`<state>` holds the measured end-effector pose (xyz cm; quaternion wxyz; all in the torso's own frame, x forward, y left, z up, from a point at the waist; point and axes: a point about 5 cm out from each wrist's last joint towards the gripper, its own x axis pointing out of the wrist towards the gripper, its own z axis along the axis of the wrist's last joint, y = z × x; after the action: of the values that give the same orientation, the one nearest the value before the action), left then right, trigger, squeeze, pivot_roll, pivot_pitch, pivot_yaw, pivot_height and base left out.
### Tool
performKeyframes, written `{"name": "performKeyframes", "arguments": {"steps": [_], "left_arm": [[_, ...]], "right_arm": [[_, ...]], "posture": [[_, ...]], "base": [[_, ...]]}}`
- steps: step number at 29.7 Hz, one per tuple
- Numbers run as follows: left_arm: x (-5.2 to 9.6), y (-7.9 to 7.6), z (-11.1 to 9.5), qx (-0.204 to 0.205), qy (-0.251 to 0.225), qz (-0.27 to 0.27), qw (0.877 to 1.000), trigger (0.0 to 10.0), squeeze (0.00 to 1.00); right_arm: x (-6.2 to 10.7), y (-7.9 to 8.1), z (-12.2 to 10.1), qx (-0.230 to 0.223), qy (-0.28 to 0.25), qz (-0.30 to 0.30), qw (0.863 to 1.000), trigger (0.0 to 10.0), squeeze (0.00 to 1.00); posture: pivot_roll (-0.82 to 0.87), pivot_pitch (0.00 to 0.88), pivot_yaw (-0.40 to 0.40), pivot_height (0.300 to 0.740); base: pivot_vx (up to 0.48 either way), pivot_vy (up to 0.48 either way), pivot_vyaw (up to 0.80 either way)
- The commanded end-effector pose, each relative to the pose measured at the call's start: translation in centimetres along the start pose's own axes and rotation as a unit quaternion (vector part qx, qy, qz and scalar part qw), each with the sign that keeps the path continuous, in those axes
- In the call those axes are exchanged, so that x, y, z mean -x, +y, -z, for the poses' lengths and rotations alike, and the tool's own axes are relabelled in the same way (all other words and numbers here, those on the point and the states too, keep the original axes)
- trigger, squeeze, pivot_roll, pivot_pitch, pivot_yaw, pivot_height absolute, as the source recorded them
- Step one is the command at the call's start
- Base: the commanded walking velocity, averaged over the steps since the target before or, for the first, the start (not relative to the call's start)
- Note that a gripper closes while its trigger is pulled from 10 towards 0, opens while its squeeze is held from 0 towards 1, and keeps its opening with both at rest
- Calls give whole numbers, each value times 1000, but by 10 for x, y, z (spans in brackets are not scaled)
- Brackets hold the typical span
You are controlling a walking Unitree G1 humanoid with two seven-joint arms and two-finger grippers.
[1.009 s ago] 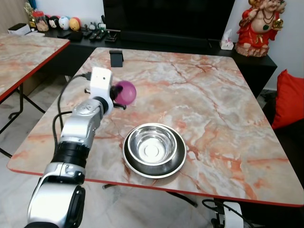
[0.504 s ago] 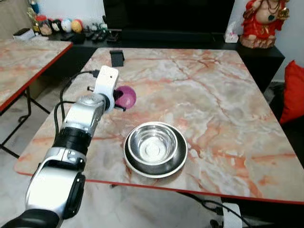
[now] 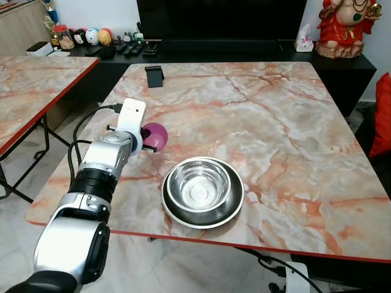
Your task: Setting the table
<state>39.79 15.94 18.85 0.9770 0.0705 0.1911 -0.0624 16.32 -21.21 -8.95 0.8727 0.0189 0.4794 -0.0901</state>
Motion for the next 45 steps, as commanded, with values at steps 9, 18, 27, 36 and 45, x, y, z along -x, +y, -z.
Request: {"name": "performKeyframes", "arguments": {"steps": [9,18,27,36,45], "left_arm": [[-2,5,1,115,26,1,993,10000,0],[0,11,0,181,71,-23,981,10000,0],[5,5,-3,212,112,-23,970,10000,0],[11,-3,-12,191,121,-13,974,10000,0],[33,10,-18,99,-39,-22,994,10000,0]], "right_arm": [[1,-1,5,-2,7,1,1000,10000,0],[1,-3,7,-3,10,3,1000,10000,0],[1,-5,6,0,12,4,1000,10000,0],[1,-6,5,1,12,6,1000,10000,0],[1,-6,4,1,11,7,1000,10000,0]], "posture": [[128,0,45,707],[126,0,45,707],[142,0,30,707],[145,0,21,707],[159,0,6,707]], "base": [[0,0,0],[0,0,0],[0,0,0],[0,0,0],[0,0,0]]}}
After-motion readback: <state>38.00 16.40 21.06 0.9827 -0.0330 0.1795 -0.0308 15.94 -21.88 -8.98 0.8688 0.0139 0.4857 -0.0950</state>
